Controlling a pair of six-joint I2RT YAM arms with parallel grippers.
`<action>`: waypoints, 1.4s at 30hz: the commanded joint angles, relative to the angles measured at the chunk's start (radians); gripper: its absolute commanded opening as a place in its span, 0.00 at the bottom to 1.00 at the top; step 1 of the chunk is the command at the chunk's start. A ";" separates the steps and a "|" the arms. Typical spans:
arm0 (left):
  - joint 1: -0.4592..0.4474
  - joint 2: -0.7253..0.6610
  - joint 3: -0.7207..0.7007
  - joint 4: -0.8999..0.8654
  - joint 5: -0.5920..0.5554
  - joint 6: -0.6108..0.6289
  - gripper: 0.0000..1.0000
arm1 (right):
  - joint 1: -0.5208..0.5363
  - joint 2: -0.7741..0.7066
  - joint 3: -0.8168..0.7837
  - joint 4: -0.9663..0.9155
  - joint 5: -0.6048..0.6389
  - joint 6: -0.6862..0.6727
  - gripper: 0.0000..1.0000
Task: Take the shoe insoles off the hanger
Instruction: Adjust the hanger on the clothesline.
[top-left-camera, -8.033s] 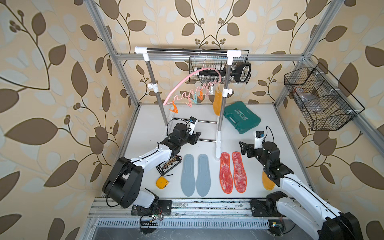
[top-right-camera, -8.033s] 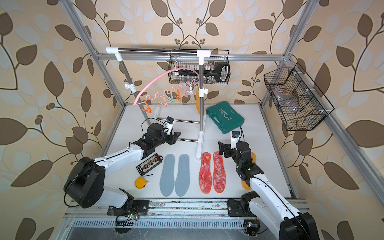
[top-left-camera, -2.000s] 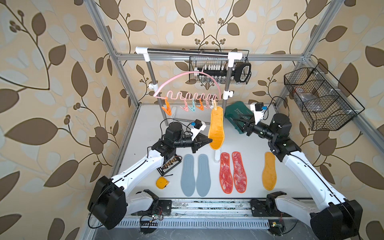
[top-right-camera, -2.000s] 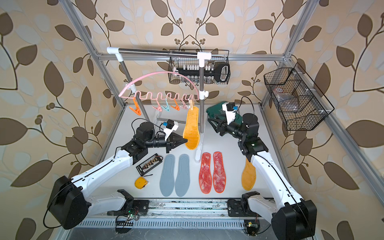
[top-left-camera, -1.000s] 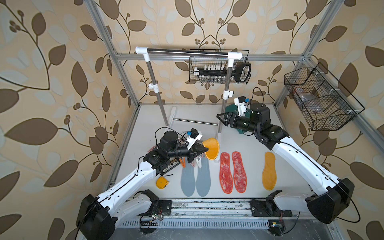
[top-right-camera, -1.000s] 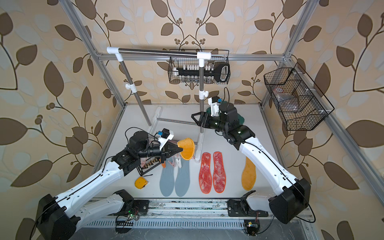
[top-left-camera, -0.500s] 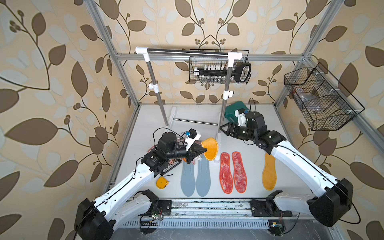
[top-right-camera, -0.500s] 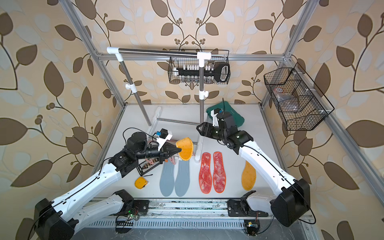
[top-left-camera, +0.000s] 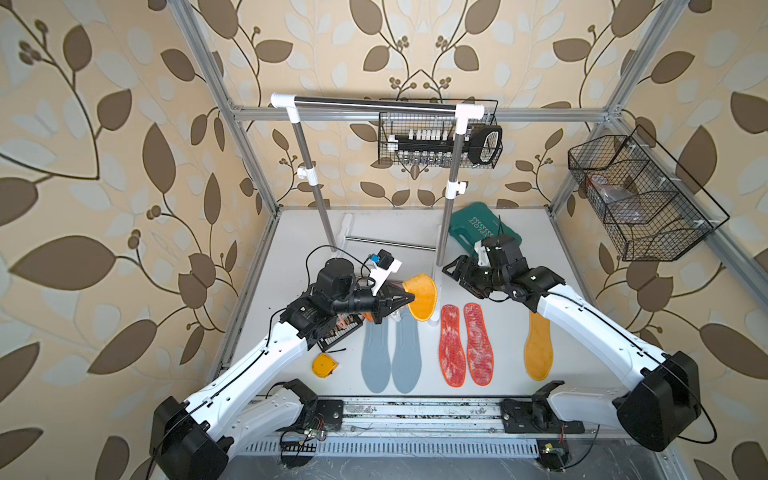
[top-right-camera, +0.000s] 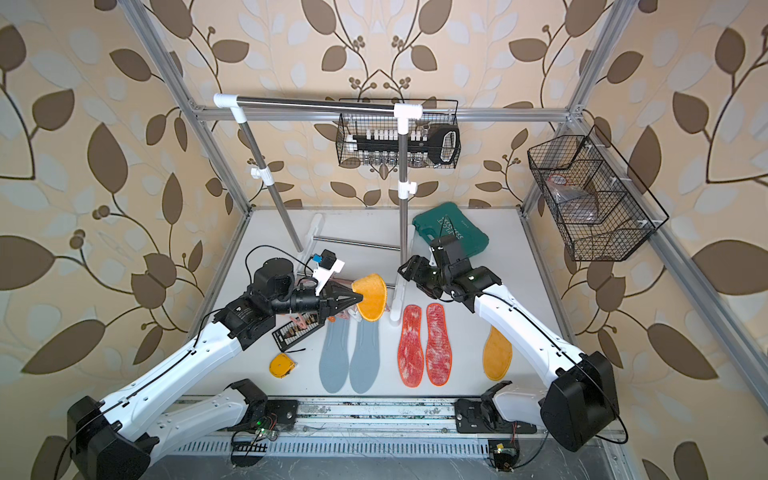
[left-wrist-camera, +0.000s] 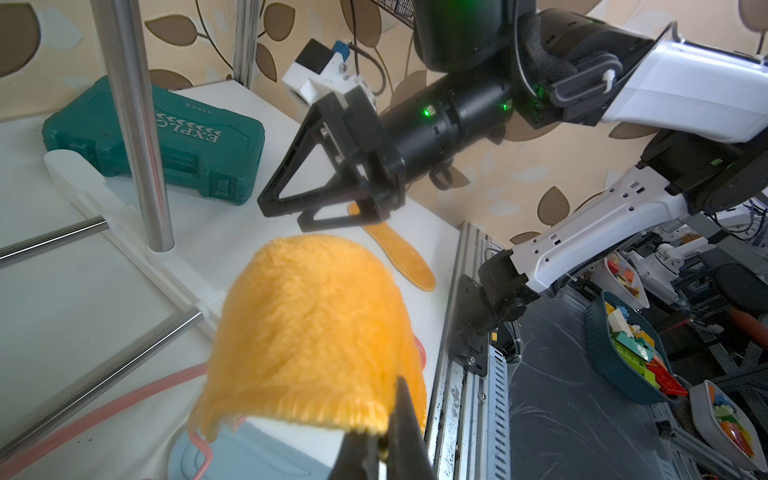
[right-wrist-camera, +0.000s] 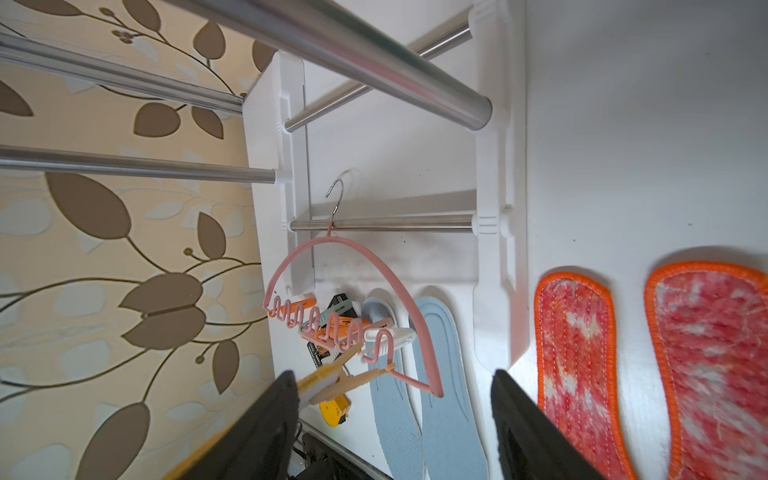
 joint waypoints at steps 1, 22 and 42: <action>-0.004 -0.017 0.044 -0.011 0.046 -0.031 0.00 | 0.004 0.015 -0.052 0.050 -0.051 0.206 0.72; -0.004 -0.070 0.003 0.024 0.066 -0.079 0.00 | 0.032 0.233 0.008 0.119 -0.177 -0.063 0.70; -0.004 -0.137 -0.067 0.024 0.049 -0.100 0.00 | 0.144 0.587 0.238 -0.052 -0.448 -0.569 0.48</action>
